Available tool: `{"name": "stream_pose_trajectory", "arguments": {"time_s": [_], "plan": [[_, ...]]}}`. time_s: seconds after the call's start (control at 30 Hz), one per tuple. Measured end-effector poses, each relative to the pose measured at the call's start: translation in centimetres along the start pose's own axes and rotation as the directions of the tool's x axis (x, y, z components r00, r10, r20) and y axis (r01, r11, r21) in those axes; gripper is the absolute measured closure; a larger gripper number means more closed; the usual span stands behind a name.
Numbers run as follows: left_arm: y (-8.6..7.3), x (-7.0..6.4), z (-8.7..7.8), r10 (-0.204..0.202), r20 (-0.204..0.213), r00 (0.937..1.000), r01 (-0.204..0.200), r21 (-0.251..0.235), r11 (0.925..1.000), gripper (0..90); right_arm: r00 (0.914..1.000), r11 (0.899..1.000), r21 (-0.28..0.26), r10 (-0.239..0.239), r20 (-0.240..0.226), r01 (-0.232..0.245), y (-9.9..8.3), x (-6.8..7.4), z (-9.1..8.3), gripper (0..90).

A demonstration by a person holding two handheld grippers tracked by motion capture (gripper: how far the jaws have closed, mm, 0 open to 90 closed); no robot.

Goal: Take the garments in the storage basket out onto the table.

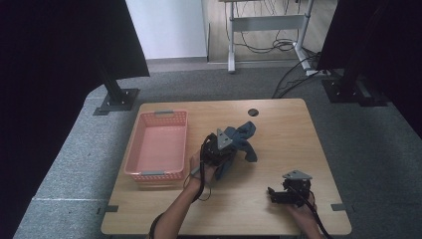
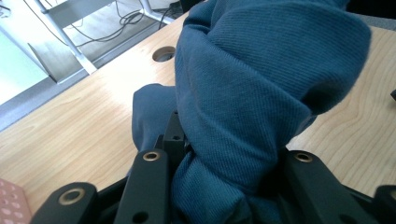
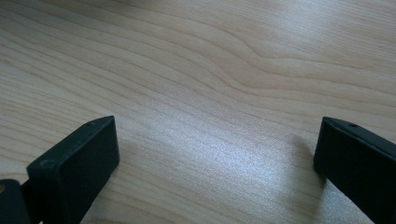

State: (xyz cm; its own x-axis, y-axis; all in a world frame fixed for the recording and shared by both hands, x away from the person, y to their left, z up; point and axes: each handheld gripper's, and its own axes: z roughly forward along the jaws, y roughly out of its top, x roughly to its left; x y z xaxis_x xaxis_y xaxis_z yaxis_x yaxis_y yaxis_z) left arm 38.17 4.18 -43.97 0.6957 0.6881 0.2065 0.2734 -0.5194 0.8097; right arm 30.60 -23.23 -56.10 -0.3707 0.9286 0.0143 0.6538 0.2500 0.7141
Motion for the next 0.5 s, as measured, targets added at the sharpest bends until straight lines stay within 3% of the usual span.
{"name": "stream_pose_trajectory", "arguments": {"time_s": [0.5], "plan": [[-2.1,-1.1,1.5,-0.028,0.054,0.9982,0.026,0.031,0.9992,64.1,1.0,1.0,-0.001,-0.003,0.0,0.003,0.0,0.0,0.0,0.0]]}}
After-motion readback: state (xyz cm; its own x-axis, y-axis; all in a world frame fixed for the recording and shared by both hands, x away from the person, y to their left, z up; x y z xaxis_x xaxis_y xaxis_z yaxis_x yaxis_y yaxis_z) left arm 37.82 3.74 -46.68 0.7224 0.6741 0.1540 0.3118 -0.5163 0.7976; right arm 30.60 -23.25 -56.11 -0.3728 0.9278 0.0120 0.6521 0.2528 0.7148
